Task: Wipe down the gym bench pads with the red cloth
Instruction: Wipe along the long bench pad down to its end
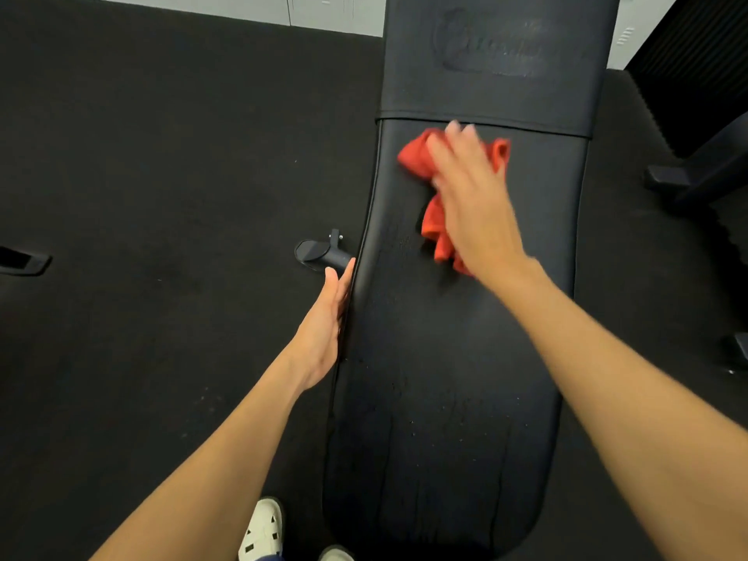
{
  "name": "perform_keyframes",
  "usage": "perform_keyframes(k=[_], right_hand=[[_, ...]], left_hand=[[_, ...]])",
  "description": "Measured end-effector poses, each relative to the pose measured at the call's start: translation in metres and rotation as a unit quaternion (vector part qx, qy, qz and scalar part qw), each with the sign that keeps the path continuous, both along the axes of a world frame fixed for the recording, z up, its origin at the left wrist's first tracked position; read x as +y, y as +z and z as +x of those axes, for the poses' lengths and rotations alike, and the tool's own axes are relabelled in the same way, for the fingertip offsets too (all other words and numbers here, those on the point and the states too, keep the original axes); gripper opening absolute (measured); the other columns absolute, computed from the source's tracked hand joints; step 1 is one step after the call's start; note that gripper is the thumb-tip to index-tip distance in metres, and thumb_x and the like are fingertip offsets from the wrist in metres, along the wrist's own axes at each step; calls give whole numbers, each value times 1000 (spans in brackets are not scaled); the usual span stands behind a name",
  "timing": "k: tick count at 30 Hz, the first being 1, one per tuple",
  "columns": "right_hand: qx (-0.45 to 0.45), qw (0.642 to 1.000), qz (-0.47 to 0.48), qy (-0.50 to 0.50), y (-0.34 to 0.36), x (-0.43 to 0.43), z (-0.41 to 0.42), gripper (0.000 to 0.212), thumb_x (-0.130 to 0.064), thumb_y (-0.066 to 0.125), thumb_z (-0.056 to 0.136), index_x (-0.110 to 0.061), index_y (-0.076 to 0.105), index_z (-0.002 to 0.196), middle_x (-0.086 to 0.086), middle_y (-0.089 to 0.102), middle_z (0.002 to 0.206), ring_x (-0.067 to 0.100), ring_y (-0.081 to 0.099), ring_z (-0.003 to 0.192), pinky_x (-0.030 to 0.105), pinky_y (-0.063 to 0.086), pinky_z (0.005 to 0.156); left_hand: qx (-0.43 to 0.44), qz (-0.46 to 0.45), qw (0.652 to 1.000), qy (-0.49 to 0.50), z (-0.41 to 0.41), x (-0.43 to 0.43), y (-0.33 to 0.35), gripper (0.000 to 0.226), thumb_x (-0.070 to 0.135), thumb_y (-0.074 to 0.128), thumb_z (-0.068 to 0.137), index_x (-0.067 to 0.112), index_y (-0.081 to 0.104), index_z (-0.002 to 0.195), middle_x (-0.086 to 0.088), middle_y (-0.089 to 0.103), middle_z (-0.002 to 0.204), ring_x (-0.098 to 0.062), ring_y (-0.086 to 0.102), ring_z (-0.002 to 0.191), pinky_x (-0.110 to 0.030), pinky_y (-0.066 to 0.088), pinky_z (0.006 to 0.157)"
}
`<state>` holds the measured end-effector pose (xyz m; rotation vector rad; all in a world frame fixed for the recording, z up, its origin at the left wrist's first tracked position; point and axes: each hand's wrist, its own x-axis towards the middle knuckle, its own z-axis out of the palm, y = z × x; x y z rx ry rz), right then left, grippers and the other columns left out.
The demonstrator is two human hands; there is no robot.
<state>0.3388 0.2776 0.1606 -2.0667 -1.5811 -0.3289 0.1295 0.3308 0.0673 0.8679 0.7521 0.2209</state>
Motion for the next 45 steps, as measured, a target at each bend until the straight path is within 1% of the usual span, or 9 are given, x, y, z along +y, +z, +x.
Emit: perform_keyframes(k=[5, 10, 14, 18, 22, 26, 34, 41, 45], right_hand=[[42, 991, 73, -103, 3, 26, -24, 44, -15, 38, 101, -8, 39, 145, 12, 31, 154, 28, 20, 146, 49, 14, 117], [-43, 997, 56, -41, -39, 4, -60, 48, -1, 53, 90, -7, 51, 138, 12, 45, 146, 29, 37, 138, 52, 26, 112], [-74, 996, 42, 7, -66, -18, -84, 53, 3, 54, 83, -7, 54, 135, 12, 48, 144, 30, 42, 135, 52, 30, 110], [-77, 996, 14, 35, -95, -44, -113, 54, -2, 49, 82, -8, 53, 136, 11, 46, 145, 29, 40, 136, 54, 24, 114], [-126, 983, -85, 104, -124, -74, -132, 64, -8, 53, 80, -12, 42, 143, 8, 37, 152, 26, 28, 143, 52, 17, 117], [-202, 947, -152, 199, -108, -74, -103, 87, -13, 75, 64, -12, 38, 143, 11, 36, 152, 28, 30, 141, 49, 14, 118], [15, 999, 43, -18, -30, -3, -42, 42, -7, 42, 100, -6, 45, 141, 15, 39, 149, 31, 29, 142, 56, 24, 113], [-5, 997, 78, -8, -79, -27, -94, 41, -1, 51, 95, -6, 53, 135, 15, 46, 144, 31, 36, 138, 53, 23, 114], [-29, 997, 66, 22, -115, -54, -125, 47, 8, 57, 88, -6, 56, 132, 14, 49, 142, 31, 40, 135, 54, 27, 111]], left_hand=[[4, 6, 1000, -9, -9, -10, -12, 44, 71, 29, 97, 60, 41, 137, 33, 64, 122, 9, 57, 115, -21, 52, 87], [14, 6, 1000, -22, -14, -13, -22, 50, 66, 34, 99, 46, 50, 142, 16, 64, 133, -3, 62, 120, -30, 50, 98], [67, -20, 997, -45, -31, -26, -42, 57, 75, 33, 93, 41, 74, 115, 11, 72, 120, -5, 67, 111, -33, 48, 98], [67, -25, 996, -59, -49, -40, -65, 65, 80, 32, 90, 39, 69, 124, 6, 66, 133, -12, 57, 129, -42, 34, 116], [44, -48, 997, -45, -51, -46, -69, 55, 69, 33, 98, 37, 70, 123, -5, 67, 132, -20, 63, 123, -40, 50, 104], [49, -39, 998, -31, -51, -48, -71, 58, 61, 29, 103, 26, 67, 129, -4, 68, 130, -19, 62, 124, -44, 40, 113], [59, -49, 995, -57, -55, -58, -70, 55, 72, 25, 96, 46, 74, 97, 19, 74, 111, 1, 69, 102, -22, 51, 81], [45, -19, 998, -42, -63, -61, -76, 59, 70, 28, 98, 35, 60, 134, 11, 67, 131, -6, 61, 122, -31, 45, 101], [35, 2, 999, -34, -73, -76, -87, 60, 66, 26, 100, 35, 50, 145, 11, 66, 133, -3, 60, 122, -26, 47, 96]])
